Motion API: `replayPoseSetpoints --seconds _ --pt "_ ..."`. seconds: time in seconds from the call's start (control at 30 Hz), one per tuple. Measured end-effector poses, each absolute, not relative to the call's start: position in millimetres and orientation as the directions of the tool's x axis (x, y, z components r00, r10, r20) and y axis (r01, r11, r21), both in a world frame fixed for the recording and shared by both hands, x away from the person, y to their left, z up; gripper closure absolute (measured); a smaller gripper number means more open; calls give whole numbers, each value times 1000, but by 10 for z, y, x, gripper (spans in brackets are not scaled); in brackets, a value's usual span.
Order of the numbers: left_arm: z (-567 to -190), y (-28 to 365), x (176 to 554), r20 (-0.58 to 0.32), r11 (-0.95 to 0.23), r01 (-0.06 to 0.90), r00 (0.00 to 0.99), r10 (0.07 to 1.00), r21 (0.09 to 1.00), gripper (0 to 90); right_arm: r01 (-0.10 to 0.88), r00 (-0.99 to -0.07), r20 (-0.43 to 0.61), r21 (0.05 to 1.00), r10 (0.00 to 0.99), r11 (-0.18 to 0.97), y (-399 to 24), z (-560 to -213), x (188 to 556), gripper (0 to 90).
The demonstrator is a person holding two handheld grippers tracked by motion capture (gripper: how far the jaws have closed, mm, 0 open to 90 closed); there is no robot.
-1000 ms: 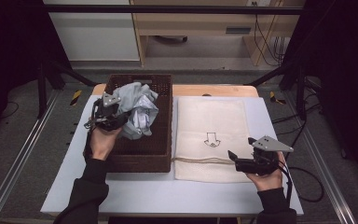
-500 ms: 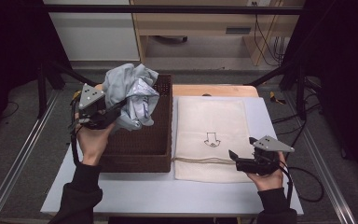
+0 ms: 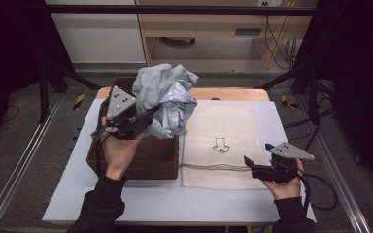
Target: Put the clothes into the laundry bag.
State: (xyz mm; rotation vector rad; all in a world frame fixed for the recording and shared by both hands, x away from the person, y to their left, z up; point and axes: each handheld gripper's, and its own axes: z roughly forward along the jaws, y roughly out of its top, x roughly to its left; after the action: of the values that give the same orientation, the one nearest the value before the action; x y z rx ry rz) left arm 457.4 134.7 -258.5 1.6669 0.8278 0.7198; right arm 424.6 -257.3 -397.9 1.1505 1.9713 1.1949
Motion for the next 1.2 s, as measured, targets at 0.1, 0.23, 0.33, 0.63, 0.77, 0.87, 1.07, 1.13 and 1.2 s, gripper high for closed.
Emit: replayPoseSetpoints --seconds 0.1,0.23,0.33,0.63,0.77,0.87,1.07,1.13,1.2 --pt "-2604 1225 4583 64 -185 147 589 805 972 717 386 -474 -31 891 880 239 -2610 -3998 4219 128" --pt "-2695 861 4577 69 -219 158 639 766 963 717 392 -467 -26 890 884 233 -2668 -4027 4184 131" --pt "-2807 626 4622 77 -248 172 656 751 953 717 397 -464 -21 889 886 228 -2711 -4045 4153 133" --pt "-3259 182 4812 80 -333 251 679 730 909 717 421 -462 -15 876 887 234 -2793 -4164 4060 135" --pt "-3494 69 4901 62 -352 297 680 730 888 716 427 -463 -11 874 886 234 -2826 -4212 4029 138" --pt "-3640 37 4921 57 -368 325 678 733 871 716 431 -463 -8 872 886 233 -2835 -4238 4023 141" --pt "-3813 11 4896 80 -405 365 653 753 838 714 455 -464 12 861 886 226 -2832 -4324 4071 146" --pt "-3858 -9 4893 80 -409 378 646 759 831 710 458 -464 12 859 886 228 -2829 -4345 4085 147" --pt "-3882 -19 4893 81 -415 384 645 760 825 707 461 -463 13 858 886 228 -2827 -4349 4086 147"
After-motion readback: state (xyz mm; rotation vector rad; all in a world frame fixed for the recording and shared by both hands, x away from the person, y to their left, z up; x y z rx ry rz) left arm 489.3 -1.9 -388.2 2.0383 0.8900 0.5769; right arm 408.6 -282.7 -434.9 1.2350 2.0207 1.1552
